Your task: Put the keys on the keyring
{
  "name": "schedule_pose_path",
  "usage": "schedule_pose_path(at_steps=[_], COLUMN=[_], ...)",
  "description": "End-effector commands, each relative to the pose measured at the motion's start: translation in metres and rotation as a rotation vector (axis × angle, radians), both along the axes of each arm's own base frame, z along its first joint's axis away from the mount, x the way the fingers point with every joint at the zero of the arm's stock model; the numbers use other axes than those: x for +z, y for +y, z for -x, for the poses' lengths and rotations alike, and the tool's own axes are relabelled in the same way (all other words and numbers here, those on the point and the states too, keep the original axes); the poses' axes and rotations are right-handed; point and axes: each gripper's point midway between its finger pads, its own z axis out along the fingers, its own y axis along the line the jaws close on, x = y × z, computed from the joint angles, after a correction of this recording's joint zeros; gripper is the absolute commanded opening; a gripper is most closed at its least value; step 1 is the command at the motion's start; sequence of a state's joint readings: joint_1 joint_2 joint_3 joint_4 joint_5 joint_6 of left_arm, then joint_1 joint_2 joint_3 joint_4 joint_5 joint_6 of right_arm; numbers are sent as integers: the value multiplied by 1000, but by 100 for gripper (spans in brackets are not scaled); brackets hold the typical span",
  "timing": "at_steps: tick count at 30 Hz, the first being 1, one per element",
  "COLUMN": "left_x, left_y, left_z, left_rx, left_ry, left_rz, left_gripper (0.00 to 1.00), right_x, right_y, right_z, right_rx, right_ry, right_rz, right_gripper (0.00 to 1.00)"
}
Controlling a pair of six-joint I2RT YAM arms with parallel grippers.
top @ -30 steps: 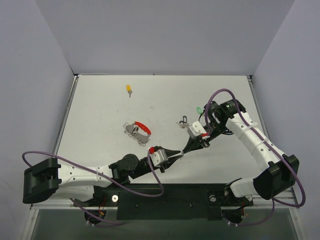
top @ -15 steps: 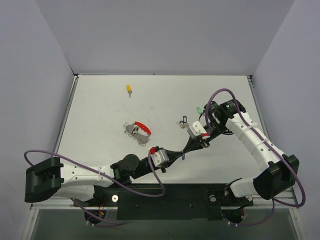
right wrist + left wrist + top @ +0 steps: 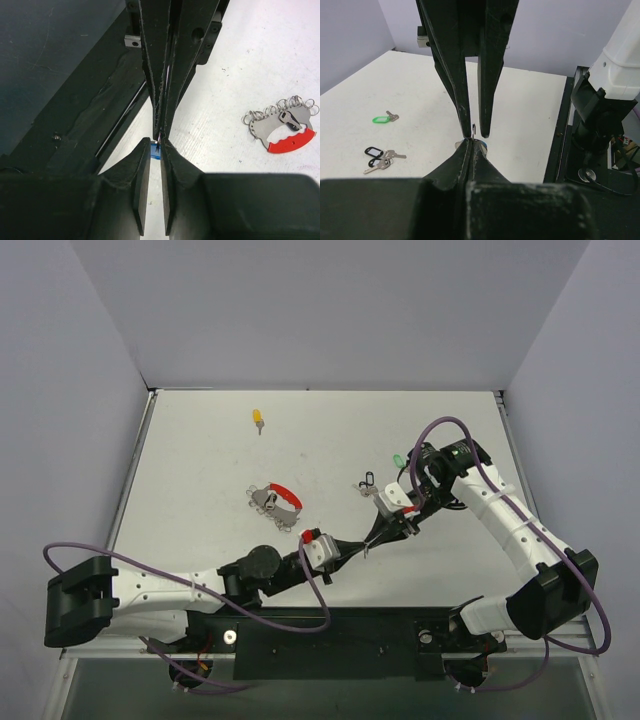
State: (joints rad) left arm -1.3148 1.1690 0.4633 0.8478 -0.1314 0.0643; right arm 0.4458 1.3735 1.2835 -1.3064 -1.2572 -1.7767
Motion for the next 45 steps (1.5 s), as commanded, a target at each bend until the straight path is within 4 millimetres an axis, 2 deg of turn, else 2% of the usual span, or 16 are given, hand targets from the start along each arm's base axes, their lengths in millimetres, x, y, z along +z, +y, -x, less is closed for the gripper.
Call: schedule_pose_path(at_steps=[1, 2, 3, 4, 5, 6, 7, 8, 11, 13, 14, 21, 28, 45], left_x=[21, 30, 15, 23, 9, 16, 1, 6, -13, -13, -20, -8, -5, -2], left_y=[3, 5, 7, 8, 12, 10, 14, 13, 19, 17, 18, 5, -4, -5], left_z=[-4, -4, -5, -4, -7, -5, -4, -5, -2, -1, -1, 0, 2, 0], left_rx=[29, 31, 35, 28, 39, 17, 9, 1, -35, -53, -56, -94, -120, -109], left_ry=[74, 73, 130, 139, 181, 192, 234, 248, 321, 343, 357, 344, 359, 369], left_rz=[-42, -38, -93, -92, -150, -154, -218, -230, -365, -406, -438, -412, -378, -337], left_gripper=[0, 0, 0, 0, 0, 0, 0, 0, 0, 0, 0, 0, 0, 0], right_x=[10, 8, 8, 8, 7, 7, 8, 7, 9, 8, 8, 2, -7, -19], right_y=[-18, -20, -20, -22, -21, -22, -23, -24, -24, -23, -22, -18, -13, -1], right_z=[42, 41, 40, 40, 38, 37, 36, 34, 30, 29, 27, 21, 20, 21], right_rx=[-14, -16, -24, -27, -35, -39, -48, -54, -79, -89, -91, -125, -128, -84], right_ry=[245, 239, 242, 237, 238, 230, 228, 221, 227, 233, 225, 253, 290, 344], right_rz=[98, 114, 124, 136, 146, 153, 160, 170, 181, 184, 182, 190, 196, 228], right_gripper=[17, 20, 27, 30, 32, 33, 34, 35, 36, 36, 36, 36, 35, 30])
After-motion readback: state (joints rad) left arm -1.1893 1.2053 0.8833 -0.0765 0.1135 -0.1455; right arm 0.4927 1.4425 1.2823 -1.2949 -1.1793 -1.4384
